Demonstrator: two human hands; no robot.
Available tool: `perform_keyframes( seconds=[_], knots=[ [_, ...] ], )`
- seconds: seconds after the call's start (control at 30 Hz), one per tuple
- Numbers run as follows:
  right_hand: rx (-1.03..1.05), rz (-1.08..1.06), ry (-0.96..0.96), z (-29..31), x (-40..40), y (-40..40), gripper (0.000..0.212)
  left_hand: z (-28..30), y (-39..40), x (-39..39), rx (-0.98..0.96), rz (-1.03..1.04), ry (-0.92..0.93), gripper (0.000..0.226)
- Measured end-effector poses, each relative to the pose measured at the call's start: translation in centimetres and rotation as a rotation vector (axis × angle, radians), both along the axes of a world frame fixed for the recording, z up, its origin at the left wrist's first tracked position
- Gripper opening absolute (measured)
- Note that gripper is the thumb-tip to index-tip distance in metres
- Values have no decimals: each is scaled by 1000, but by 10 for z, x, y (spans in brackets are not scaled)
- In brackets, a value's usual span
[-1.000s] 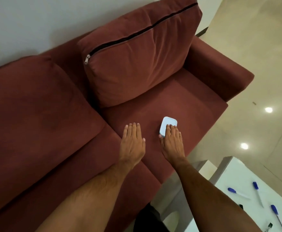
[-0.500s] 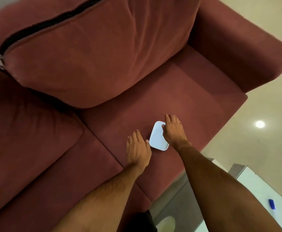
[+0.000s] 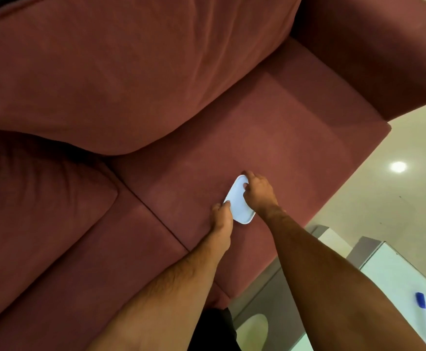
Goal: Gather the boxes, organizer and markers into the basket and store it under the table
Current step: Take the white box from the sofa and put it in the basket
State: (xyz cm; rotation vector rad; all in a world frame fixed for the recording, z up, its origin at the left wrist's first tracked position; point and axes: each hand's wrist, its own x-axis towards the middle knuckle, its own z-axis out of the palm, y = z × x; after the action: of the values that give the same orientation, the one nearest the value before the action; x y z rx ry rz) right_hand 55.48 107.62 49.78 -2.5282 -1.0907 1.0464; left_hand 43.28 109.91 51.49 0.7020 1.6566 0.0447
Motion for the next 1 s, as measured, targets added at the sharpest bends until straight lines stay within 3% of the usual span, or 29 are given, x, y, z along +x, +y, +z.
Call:
perform_keyframes(
  seconds=[0.27,0.5,0.73,1.0],
  knots=[
    [32,-288,171,21,-57,-17,32,16,27,-59,117,12,17,31],
    [216,-285,244,72,-143,-20,30,58,30,-154,244,15,28,21],
    [423,-305,246,145,-266,-40,21,123,15,-279,444,83,-79,9],
    [680,-343,364,242,-462,-89,31,223,-33,-472,669,80,-215,15]
  ],
)
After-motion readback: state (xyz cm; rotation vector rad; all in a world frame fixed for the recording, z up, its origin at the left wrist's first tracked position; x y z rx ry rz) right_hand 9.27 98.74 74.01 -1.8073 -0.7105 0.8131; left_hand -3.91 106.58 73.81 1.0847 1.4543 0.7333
